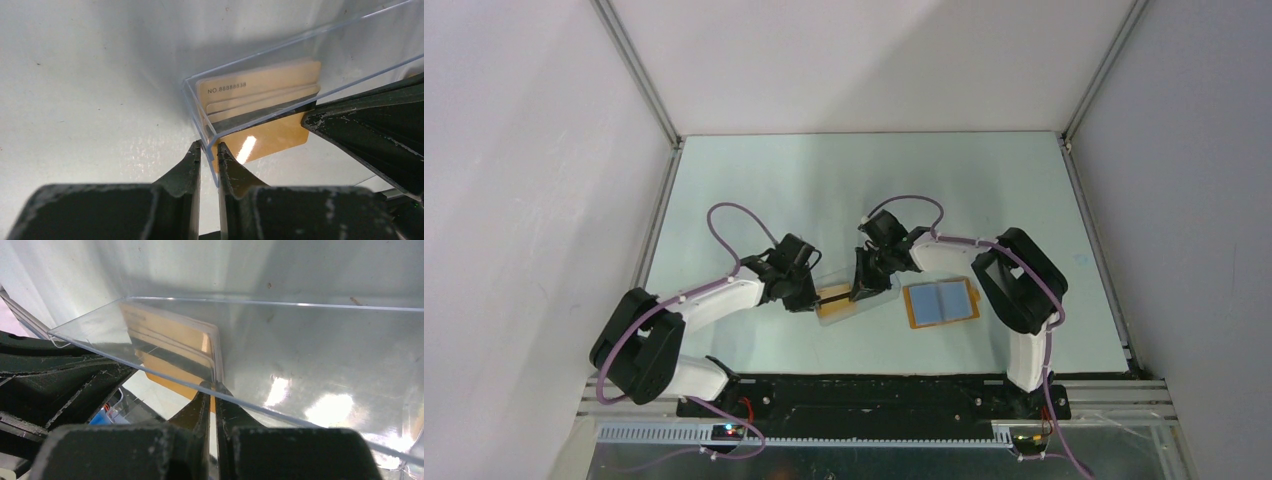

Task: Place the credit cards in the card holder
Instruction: Pick up the credit card from the storage box.

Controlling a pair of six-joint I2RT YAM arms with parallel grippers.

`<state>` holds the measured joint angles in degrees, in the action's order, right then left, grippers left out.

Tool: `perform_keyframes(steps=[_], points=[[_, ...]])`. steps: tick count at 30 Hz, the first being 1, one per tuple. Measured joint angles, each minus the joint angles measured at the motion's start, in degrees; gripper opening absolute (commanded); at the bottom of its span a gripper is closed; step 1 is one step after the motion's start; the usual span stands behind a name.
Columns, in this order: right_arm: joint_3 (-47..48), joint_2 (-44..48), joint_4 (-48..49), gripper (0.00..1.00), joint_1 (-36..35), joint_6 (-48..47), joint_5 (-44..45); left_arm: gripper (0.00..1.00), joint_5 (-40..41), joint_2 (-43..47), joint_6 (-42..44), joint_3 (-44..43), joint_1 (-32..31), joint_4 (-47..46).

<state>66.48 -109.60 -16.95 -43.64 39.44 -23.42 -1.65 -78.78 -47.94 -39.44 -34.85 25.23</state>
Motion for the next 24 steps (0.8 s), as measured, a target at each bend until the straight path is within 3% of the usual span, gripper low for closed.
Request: perform_keyframes(steps=[24], points=[[-1.01,4.31,-1.73,0.0,-0.57,2.34,-3.37,0.0,-0.02,-0.09,0.48,-0.22,0.0,0.68]])
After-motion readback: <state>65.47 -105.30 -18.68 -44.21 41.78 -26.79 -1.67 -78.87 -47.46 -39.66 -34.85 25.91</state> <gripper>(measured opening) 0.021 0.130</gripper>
